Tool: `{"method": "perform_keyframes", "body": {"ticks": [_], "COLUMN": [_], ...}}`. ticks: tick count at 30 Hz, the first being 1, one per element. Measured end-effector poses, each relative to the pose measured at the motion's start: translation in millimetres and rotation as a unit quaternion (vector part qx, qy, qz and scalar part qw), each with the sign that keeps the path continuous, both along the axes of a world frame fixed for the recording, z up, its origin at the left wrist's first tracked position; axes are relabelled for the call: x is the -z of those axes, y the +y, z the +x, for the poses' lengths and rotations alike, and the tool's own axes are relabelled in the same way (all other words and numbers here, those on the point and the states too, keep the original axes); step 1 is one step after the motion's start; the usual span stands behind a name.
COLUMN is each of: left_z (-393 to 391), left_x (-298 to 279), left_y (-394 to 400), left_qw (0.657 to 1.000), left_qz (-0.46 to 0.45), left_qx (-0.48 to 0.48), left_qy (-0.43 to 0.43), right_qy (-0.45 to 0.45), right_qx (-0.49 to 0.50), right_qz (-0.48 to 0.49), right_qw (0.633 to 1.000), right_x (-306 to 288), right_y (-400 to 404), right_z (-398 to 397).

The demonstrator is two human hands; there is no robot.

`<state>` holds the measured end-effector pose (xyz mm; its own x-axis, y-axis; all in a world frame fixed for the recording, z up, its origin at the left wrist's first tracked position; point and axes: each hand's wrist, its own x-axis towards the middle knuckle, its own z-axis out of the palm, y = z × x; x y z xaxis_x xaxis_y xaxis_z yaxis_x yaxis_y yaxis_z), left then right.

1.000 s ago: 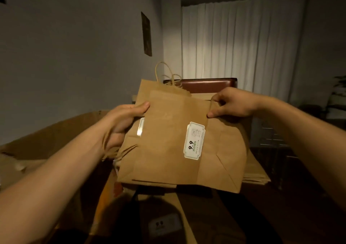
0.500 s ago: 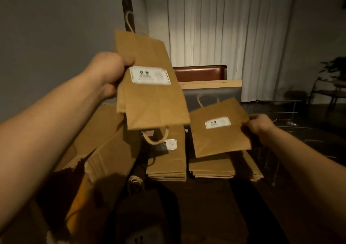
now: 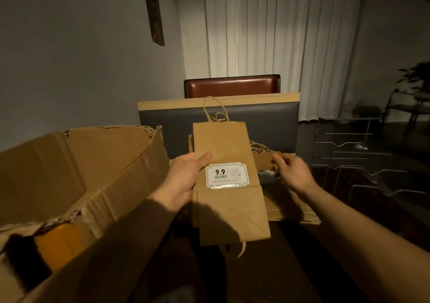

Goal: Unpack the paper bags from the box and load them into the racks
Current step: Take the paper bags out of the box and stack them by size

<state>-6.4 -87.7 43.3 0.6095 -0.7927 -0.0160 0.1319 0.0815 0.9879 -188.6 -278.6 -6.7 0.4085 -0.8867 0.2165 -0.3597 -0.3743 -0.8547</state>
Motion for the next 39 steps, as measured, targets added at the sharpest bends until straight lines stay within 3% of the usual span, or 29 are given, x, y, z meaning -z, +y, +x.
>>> {"method": "perform_keyframes", "body": {"ticks": [1,2,5,8,12,15,17,22,30,35,39], "left_z": [-2.5,-7.3,-22.3,-34.8,-37.7,-33.0,-34.4,-47.4,-54.8,-57.6,-57.4], "left_x": [5.8,9.9,22.0,32.0,49.4,61.9,65.1,72.7,76.1,68.3,69.1], "left_y": [2.1,6.0,17.2,37.7,69.5,85.2,92.4,91.7,93.1,97.2,95.1], "left_qw": [1.000,1.000,0.999,1.000,0.990,0.993,0.994,0.993,0.993,0.996,0.994], "left_qz": [-0.001,0.002,-0.005,-0.008,-0.010,-0.063,-0.087,-0.087,-0.115,-0.071,-0.098], "left_qx": [0.009,0.020,0.019,-0.013,0.030,0.038,0.027,-0.001,0.005,0.033,0.031], "left_qy": [-0.004,-0.018,-0.043,-0.023,-0.139,-0.093,-0.060,-0.079,-0.033,-0.031,-0.024], "right_qy": [-0.089,-0.122,-0.157,-0.171,-0.195,-0.264,-0.252,-0.228,-0.262,-0.237,-0.257], "right_qx": [-0.069,-0.121,-0.174,-0.164,-0.093,-0.062,-0.069,-0.099,-0.097,-0.067,-0.073], "right_qz": [0.072,0.111,0.165,0.212,0.222,0.277,0.282,0.284,0.311,0.226,0.238], "right_qw": [0.991,0.979,0.958,0.948,0.951,0.922,0.923,0.926,0.908,0.942,0.934], "right_x": [-13.6,-21.6,-23.2,-17.4,-5.3,-2.3,-1.9,2.8,8.3,9.3,4.1], "right_y": [23.8,46.4,92.3,114.0,114.8,115.7,122.7,146.6,143.6,140.6,135.0], "right_z": [0.2,1.0,-3.7,-21.4,-49.1,-70.0,-76.6,-58.1,-64.4,-65.5,-74.0]}}
